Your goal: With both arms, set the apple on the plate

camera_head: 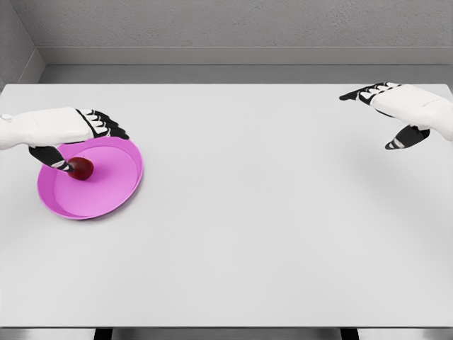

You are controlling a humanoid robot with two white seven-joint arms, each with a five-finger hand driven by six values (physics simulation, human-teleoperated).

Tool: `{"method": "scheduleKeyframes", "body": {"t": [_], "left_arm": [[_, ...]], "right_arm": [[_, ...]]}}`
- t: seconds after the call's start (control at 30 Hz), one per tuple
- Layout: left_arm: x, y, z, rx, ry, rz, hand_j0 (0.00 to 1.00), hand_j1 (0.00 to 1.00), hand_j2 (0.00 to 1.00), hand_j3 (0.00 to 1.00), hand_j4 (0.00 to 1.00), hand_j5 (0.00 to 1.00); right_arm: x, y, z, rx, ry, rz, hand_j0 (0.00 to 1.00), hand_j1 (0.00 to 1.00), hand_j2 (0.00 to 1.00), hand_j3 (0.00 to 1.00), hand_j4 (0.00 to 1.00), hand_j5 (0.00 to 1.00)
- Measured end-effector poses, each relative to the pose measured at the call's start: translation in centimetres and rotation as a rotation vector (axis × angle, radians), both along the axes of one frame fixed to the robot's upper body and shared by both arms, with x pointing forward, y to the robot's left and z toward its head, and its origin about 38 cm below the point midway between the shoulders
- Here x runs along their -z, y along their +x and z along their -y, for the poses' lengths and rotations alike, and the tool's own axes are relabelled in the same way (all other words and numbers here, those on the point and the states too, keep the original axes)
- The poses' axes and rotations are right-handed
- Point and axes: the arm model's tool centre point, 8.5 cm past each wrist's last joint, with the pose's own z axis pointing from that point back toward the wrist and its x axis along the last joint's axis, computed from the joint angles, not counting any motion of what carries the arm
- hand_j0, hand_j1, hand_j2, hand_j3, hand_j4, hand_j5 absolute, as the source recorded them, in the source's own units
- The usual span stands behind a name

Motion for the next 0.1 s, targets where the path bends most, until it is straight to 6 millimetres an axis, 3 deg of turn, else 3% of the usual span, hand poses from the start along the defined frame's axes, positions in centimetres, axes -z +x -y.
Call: {"method": "scheduleKeyframes", "body": {"t": [0.1], "left_arm": [[0.0,0.02,-0.07,-0.002,0.001,0.0,1.0,1.0,1.0,1.0,1.0,1.0]], "right_arm": [[0.02,0.0,-0.01,0.0,0.0,-0.001,1.0,1.0,1.0,1.0,1.0,1.0]]}}
